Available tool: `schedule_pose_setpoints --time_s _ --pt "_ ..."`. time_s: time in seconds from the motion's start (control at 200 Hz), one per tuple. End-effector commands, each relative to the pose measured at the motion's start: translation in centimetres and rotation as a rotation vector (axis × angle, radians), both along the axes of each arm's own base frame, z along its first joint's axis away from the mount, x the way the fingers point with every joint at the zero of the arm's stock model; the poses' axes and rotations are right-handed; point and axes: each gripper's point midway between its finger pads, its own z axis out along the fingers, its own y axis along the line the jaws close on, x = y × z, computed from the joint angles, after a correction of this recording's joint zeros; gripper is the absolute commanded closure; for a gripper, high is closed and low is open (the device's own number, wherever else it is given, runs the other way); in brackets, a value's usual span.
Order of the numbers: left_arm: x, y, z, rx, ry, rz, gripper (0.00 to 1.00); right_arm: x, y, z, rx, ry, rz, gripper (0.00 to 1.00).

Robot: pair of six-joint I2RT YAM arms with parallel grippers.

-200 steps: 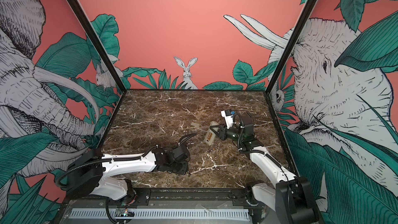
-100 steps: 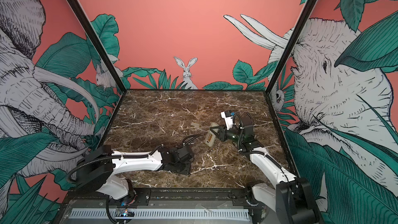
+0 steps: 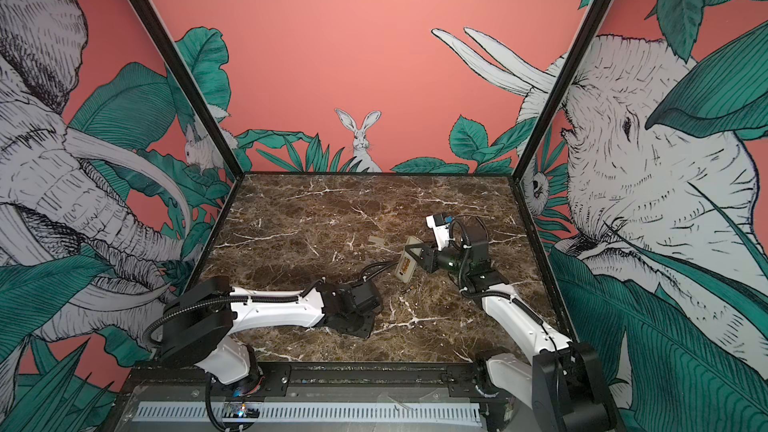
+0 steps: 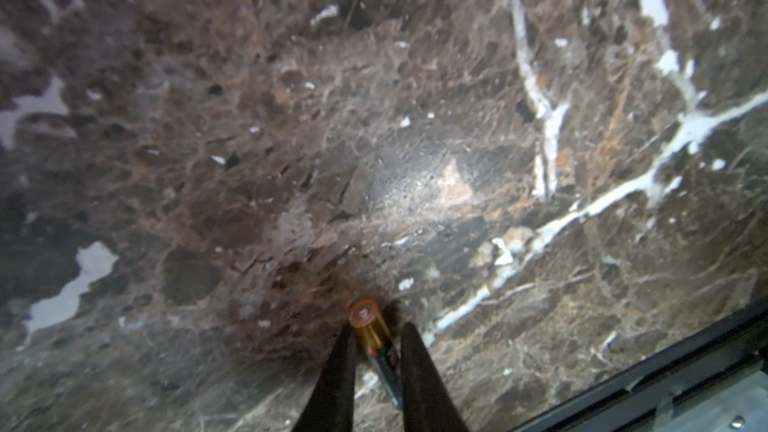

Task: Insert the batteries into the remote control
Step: 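Lower the left gripper and close it on the AA battery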

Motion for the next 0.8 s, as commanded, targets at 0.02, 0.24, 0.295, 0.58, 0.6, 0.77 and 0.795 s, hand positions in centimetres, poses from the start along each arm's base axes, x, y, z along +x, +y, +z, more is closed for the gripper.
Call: schedule_pose_setpoints --time_s 0.02,0.24,0.295,0.58,0.6,0.77,0.795 --pt "0.0 1.3 -0.2 0.097 -0.011 -0.03 0.83 0.0 0.2 1.2 0.004 -0.065 0.01 1.0" --pt "0.1 1.8 0.0 0.146 -0.026 -0.093 0.92 0.0 0.1 1.1 0.001 -0.061 0.009 1.0" --pt "0.3 2.0 0.3 0.164 -0.037 -0.118 0.94 0.0 0.1 1.1 0.002 -0.059 0.01 1.0" --pt "0.2 2.2 0.4 0.215 -0.023 -0.206 0.94 0.1 0.1 1.0 0.0 -0.058 0.006 1.0" --pt "0.1 2.2 0.4 0.212 -0.021 -0.205 0.93 0.1 0.1 1.0 0.0 -0.058 0.005 1.0" --pt "0.2 1.6 0.1 0.195 -0.013 -0.205 0.83 0.2 0.1 1.0 0.0 -0.057 0.004 1.0" --pt "0.2 1.5 0.0 0.192 -0.011 -0.204 0.82 0.2 0.1 1.0 0.0 -0.058 0.004 1.0"
